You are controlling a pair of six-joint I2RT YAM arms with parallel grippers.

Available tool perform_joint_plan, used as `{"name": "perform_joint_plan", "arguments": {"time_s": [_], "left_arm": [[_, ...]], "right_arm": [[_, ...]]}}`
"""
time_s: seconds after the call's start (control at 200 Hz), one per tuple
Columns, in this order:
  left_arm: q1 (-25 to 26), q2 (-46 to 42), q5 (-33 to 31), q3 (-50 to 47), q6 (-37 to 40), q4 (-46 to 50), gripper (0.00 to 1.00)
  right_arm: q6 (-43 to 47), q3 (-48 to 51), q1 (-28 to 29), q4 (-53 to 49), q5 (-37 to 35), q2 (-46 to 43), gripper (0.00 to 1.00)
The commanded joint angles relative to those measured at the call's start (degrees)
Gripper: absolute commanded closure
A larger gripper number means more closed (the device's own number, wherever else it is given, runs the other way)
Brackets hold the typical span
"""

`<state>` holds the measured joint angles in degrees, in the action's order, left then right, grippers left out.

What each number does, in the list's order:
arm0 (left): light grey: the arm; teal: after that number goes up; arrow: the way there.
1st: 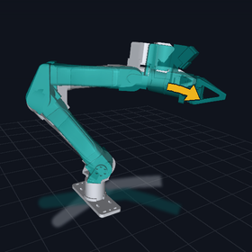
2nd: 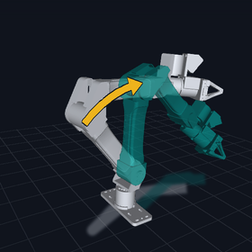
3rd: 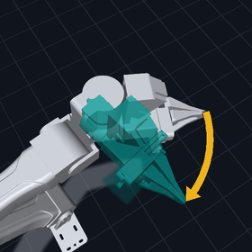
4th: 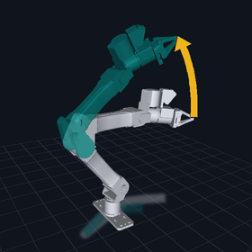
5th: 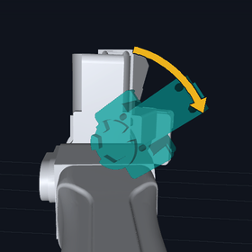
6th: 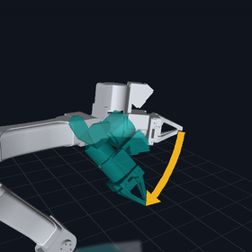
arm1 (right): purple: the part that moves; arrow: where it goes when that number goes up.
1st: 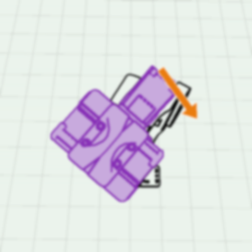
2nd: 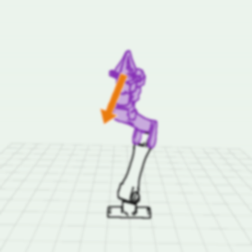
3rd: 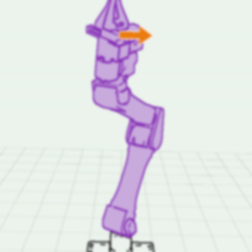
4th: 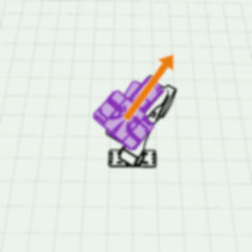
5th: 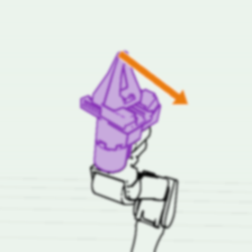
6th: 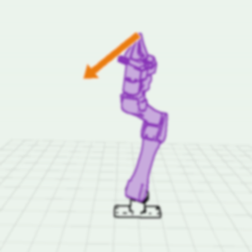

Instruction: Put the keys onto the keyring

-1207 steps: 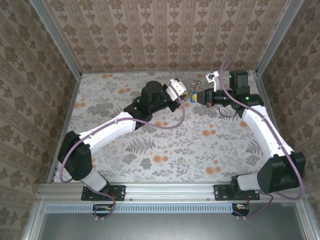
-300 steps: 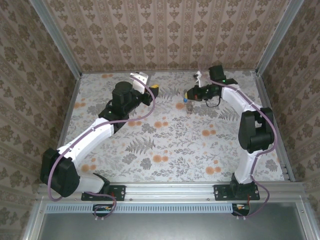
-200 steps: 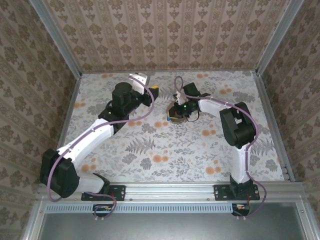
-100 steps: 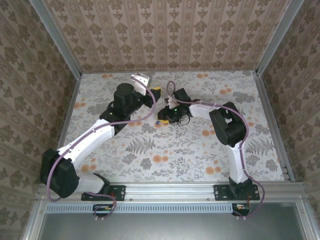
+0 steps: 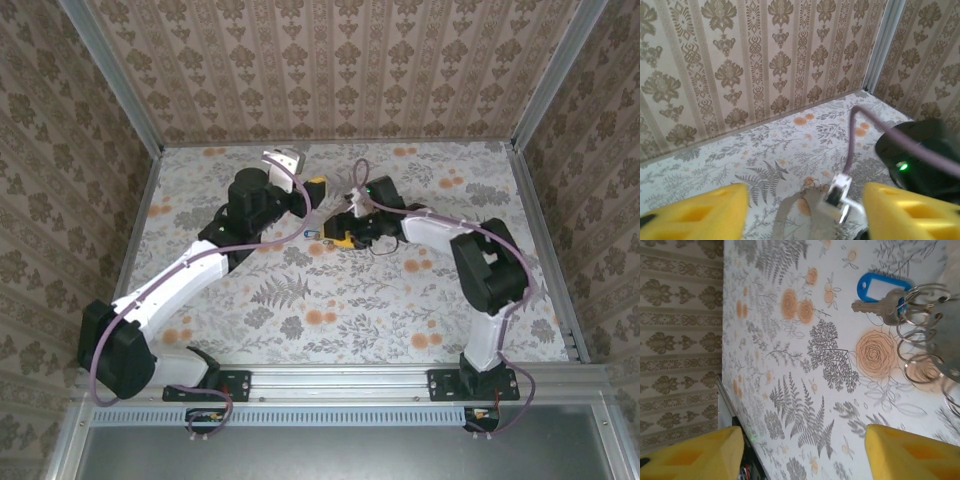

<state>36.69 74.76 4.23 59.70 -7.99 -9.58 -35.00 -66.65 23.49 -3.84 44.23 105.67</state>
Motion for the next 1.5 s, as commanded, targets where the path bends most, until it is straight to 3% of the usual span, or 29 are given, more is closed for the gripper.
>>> {"name": "perform_joint_plan", "arguments": {"time_s": [0.0,0.04,0.06,0.08,0.27,0.435,0.56,0.765,0.875,0.955,1.17,1.23,1.35,1.495], "left_arm": [[0.05,-3.92,-2.60,0.83,-0.10,2.43,0.21],[-0.06,-4.85,-3.55,0.60,-0.14,3.19,0.13],[-0.19,-5.34,-4.23,0.44,-0.18,3.63,0.05],[-0.25,-5.92,-4.89,0.25,-0.25,4.01,0.00],[-4.11,-12.09,-12.29,-3.47,-1.66,7.36,0.00],[-9.17,-19.74,-19.82,-12.04,0.09,5.61,0.00],[-15.86,-25.89,-21.68,-18.22,0.71,6.27,0.00],[-25.70,-29.50,-21.32,-29.74,1.96,1.19,0.00],[-28.72,-24.64,-20.70,-34.21,3.60,-6.63,0.00],[-29.34,-17.67,-21.62,-36.70,6.38,-14.24,0.00],[-30.30,-2.77,-18.39,-40.29,10.16,-31.82,0.00],[-31.27,0.02,-16.40,-41.17,10.36,-35.35,0.00],[-32.38,3.52,-12.26,-40.04,11.55,-36.99,0.00],[-32.17,11.21,-9.18,-39.54,13.78,-43.46,0.00]], "right_arm": [[3.95,2.17,-2.61,-3.77,-1.66,-8.21,0.22],[5.22,2.69,-3.83,-5.48,-2.35,-10.69,0.20],[5.83,2.96,-4.49,-6.29,-2.84,-11.93,0.09],[6.41,3.21,-5.13,-7.11,-3.49,-13.18,0.06],[9.43,6.01,-13.55,-11.56,-8.68,-24.05,0.00],[14.10,9.96,-19.13,-13.51,-28.38,-32.39,0.00],[12.50,16.18,-23.19,-6.46,-40.29,-36.22,0.00],[13.78,33.37,-23.49,18.67,-56.81,-41.33,0.00],[20.60,37.78,-23.49,26.03,-58.27,-40.66,0.00],[24.04,37.45,-23.49,26.86,-58.24,-37.15,0.00],[28.60,41.53,-23.74,41.91,-56.67,-26.69,0.00],[29.09,43.70,-23.77,49.95,-54.66,-22.59,0.00],[32.41,44.34,-23.34,56.58,-47.34,-17.10,0.00],[32.64,43.09,-23.64,51.99,-45.16,-18.05,0.00]]}}
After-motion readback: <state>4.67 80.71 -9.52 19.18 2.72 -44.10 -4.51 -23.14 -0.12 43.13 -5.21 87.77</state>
